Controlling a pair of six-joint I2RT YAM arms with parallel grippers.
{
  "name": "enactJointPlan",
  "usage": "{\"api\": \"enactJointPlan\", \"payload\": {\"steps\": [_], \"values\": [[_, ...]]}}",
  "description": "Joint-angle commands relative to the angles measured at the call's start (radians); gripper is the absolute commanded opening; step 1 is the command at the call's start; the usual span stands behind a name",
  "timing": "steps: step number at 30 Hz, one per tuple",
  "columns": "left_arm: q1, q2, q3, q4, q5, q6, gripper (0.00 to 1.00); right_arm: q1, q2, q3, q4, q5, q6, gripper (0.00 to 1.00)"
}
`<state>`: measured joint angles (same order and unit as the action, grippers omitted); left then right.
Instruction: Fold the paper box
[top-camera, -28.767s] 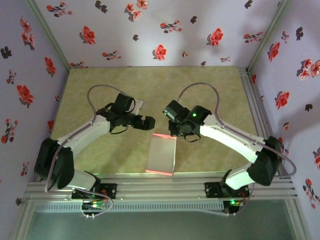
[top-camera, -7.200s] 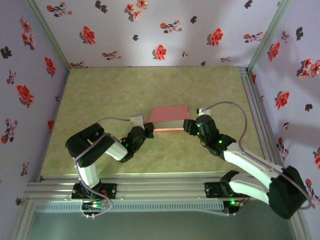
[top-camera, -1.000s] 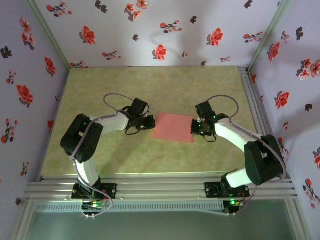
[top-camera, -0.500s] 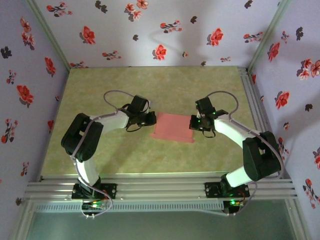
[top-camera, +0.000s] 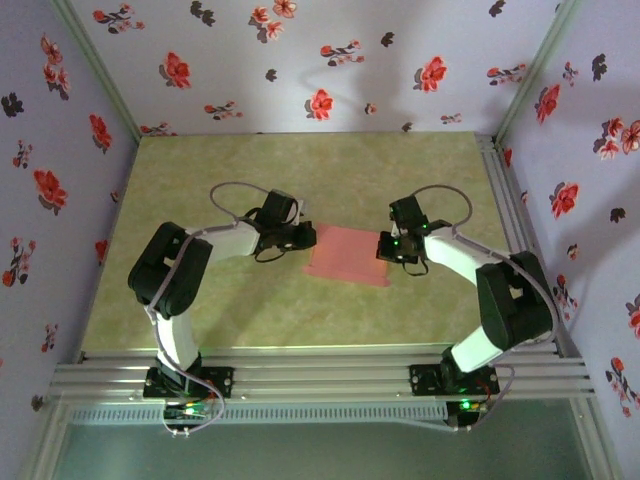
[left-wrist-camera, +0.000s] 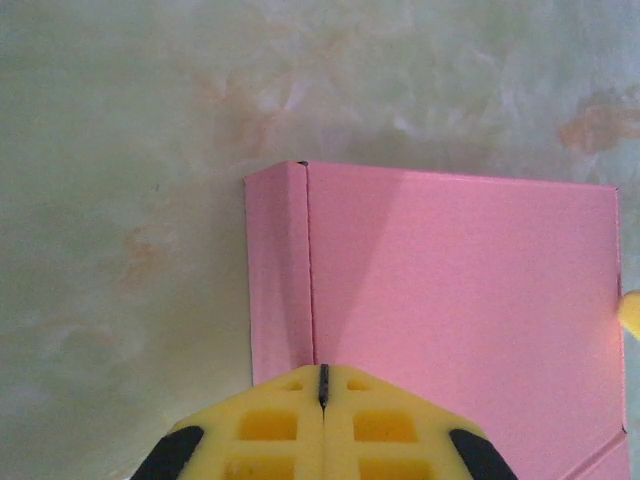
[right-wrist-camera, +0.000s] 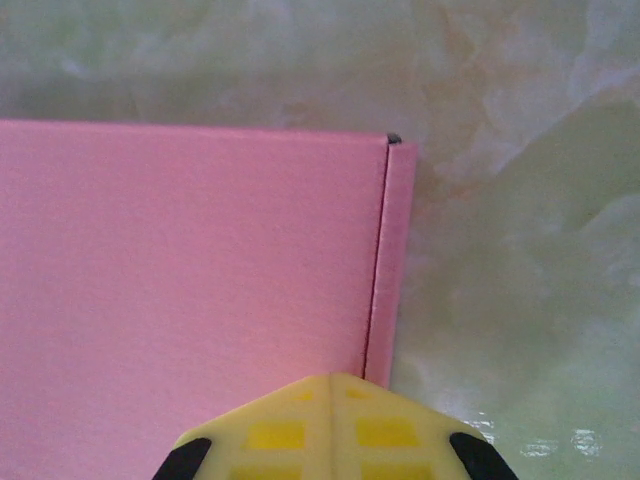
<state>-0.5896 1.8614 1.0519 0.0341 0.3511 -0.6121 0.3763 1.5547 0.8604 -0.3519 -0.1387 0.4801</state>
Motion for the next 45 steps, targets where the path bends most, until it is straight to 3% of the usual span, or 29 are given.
{"api": "enactJointPlan", "payload": {"steps": [1, 5, 9, 13, 18, 23, 28, 32, 45], "values": [[0.007, 0.028, -0.022, -0.004, 0.004, -0.012, 0.0, -0.007, 0.018, -0.029, 0.007, 0.024, 0.019, 0.0], [0.006, 0.028, -0.043, 0.0, -0.005, -0.016, 0.0, -0.007, 0.022, -0.043, 0.029, -0.004, 0.029, 0.0], [0.017, -0.029, -0.059, 0.009, -0.006, -0.026, 0.0, -0.007, -0.069, -0.042, 0.035, -0.035, 0.029, 0.02], [0.026, -0.091, -0.05, -0.049, 0.001, -0.007, 0.11, -0.005, -0.134, -0.009, -0.064, -0.008, -0.004, 0.16], [0.026, -0.139, -0.057, -0.163, 0.015, 0.041, 0.35, -0.004, -0.177, -0.041, -0.108, -0.083, 0.017, 0.43], [0.025, -0.203, -0.097, -0.225, 0.048, 0.056, 0.6, 0.001, -0.239, -0.105, -0.104, -0.101, 0.072, 0.62], [-0.005, -0.183, -0.111, -0.224, 0.136, 0.01, 0.67, 0.003, -0.244, -0.152, -0.071, -0.202, 0.1, 0.78], [-0.043, -0.153, -0.097, -0.222, 0.131, 0.0, 0.7, 0.003, -0.227, -0.174, -0.044, -0.211, 0.104, 0.82], [-0.067, -0.083, -0.056, -0.224, 0.136, -0.005, 0.68, 0.006, -0.142, -0.192, 0.073, -0.28, 0.126, 0.82]]}}
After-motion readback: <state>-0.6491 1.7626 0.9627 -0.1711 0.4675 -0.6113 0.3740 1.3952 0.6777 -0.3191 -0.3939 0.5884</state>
